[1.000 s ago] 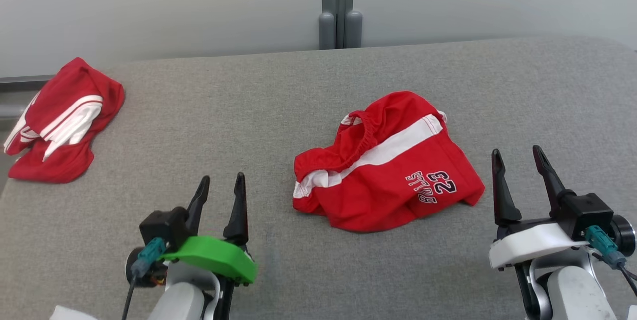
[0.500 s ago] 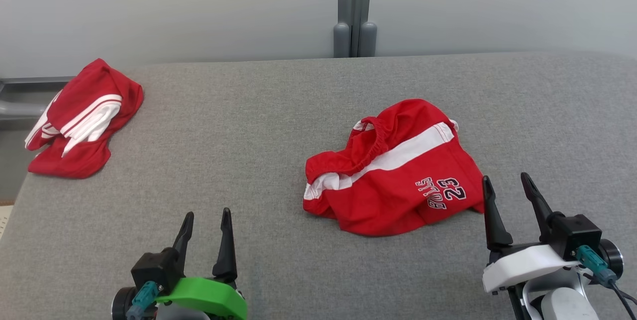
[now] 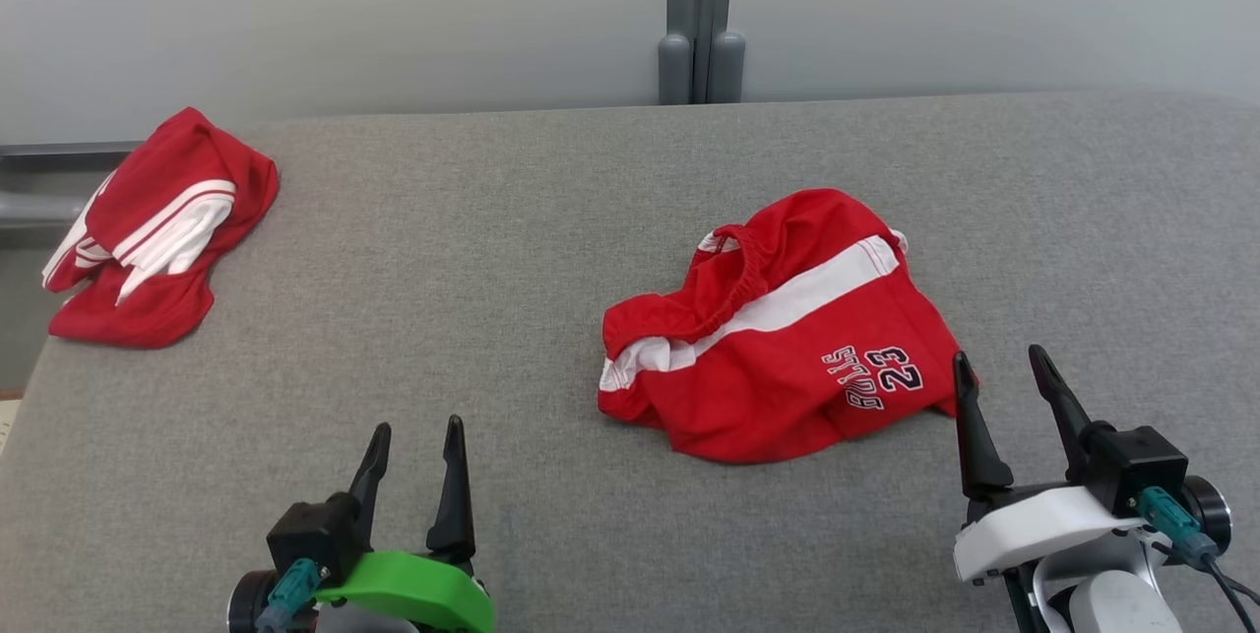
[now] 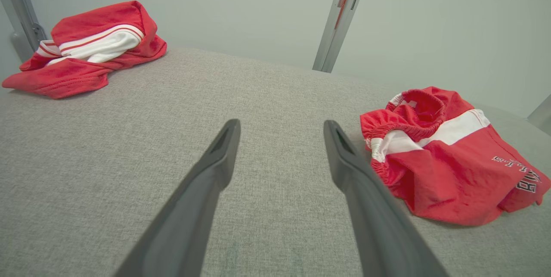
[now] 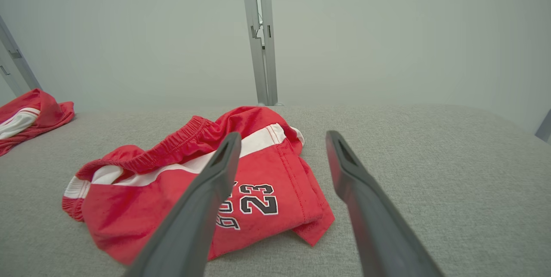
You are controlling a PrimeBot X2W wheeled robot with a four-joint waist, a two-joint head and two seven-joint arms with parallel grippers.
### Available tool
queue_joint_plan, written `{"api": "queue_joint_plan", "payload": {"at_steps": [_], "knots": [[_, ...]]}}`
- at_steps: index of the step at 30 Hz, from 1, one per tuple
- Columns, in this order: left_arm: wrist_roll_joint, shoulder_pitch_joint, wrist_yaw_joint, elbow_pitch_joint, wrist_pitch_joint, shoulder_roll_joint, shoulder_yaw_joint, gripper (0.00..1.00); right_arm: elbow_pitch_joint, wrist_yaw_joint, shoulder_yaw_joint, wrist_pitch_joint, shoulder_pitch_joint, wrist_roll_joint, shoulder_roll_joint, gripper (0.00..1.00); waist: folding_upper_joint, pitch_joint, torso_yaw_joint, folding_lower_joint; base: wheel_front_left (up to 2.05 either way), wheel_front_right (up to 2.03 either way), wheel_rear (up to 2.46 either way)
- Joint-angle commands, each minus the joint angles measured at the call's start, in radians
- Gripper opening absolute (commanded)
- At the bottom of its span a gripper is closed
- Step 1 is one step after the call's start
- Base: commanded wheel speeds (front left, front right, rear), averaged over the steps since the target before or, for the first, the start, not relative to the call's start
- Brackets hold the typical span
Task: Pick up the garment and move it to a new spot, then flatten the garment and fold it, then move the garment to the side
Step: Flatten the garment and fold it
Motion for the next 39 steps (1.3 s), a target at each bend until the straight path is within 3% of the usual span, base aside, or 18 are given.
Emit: {"api": "queue_joint_plan", "payload": {"at_steps": [1,11,21,34,35,36,37,39], "knots": [[-0.002,-0.007,0.003,0.001,-0.001,0.001,-0.003,1.0,0.001,-0.001,-0.003,0.0,-0.008,-0.003,-0.003,1.0,0.0,0.003,0.0,0.0001,0.0,0.0,0.0],[0.018,-0.054,-0.009,0.025,-0.001,0.001,-0.05,1.0,0.0,-0.001,-0.003,0.0,-0.027,-0.006,-0.003,1.0,0.0,0.028,-0.007,0.0001,0.0,0.0,0.0],[-0.003,-0.226,-0.05,0.186,0.068,0.002,-0.186,1.0,-0.004,-0.001,0.012,0.0,-0.057,-0.012,-0.003,1.0,0.0,0.084,-0.044,0.0001,0.0,0.0,0.0],[-0.05,-0.394,-0.054,0.381,0.106,0.002,-0.271,1.0,-0.006,-0.001,0.01,0.0,-0.087,-0.006,-0.003,1.0,0.0,0.153,-0.113,0.0001,0.0,0.0,0.0],[-0.051,-0.4,-0.051,0.391,0.102,0.002,-0.274,0.72,-0.006,-0.001,0.01,0.0,-0.087,-0.005,-0.003,1.0,0.0,0.154,-0.116,0.0001,0.0,0.0,0.0],[-0.055,-0.404,-0.05,0.397,0.099,0.002,-0.276,0.54,-0.006,-0.001,0.01,0.0,-0.087,-0.004,-0.003,1.0,0.0,0.154,-0.118,0.0001,0.0,0.0,0.0],[-0.065,-0.406,-0.05,0.403,0.092,0.002,-0.276,0.45,-0.006,-0.001,0.009,0.0,-0.087,-0.004,-0.003,1.0,0.0,0.155,-0.12,0.0001,0.0,0.0,0.0],[-0.08,-0.411,-0.05,0.412,0.08,0.002,-0.279,0.0,-0.003,-0.001,0.009,0.0,-0.091,-0.01,-0.003,1.0,0.0,0.154,-0.121,0.0001,0.0,0.0,0.0]]}}
